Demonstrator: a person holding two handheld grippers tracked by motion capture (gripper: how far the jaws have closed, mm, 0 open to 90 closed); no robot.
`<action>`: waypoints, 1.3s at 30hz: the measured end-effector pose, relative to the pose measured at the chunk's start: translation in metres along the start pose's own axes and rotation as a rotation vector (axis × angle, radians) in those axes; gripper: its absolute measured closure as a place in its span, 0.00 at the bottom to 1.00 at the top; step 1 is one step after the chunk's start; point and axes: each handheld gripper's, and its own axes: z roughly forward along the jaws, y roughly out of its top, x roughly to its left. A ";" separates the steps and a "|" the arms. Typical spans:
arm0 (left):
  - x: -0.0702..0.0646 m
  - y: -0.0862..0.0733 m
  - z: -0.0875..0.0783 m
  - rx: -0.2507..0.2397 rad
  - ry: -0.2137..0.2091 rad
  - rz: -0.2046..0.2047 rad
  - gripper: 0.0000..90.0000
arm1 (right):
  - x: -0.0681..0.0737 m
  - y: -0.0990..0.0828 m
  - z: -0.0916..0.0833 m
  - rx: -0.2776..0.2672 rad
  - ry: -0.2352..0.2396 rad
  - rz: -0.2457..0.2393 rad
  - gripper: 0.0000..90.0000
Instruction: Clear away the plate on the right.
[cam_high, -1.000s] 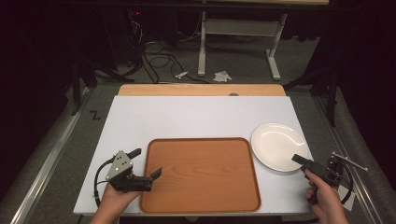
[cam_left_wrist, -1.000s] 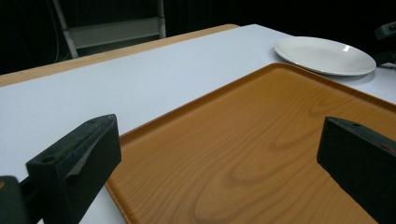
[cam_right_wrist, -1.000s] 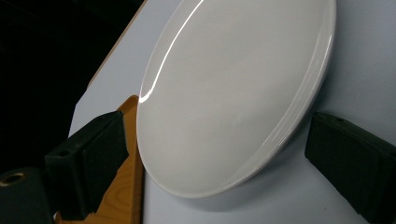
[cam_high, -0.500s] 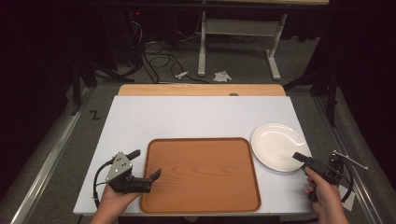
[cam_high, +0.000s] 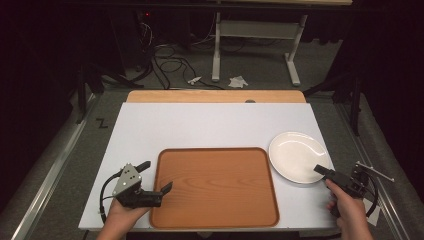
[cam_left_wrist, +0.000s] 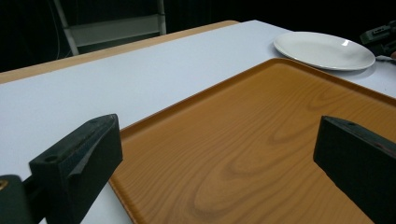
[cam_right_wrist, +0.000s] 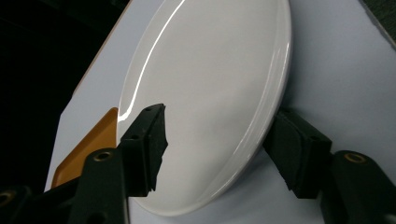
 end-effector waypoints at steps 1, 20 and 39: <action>0.000 0.000 0.000 -0.001 -0.001 0.001 0.02 | 0.000 0.000 0.000 0.000 -0.004 0.006 0.48; 0.001 0.000 -0.001 -0.002 0.004 0.001 0.03 | -0.009 0.003 -0.002 0.022 -0.077 0.028 0.88; 0.001 0.001 -0.002 -0.004 0.016 0.015 0.03 | -0.003 0.008 -0.012 -0.099 0.035 0.066 0.99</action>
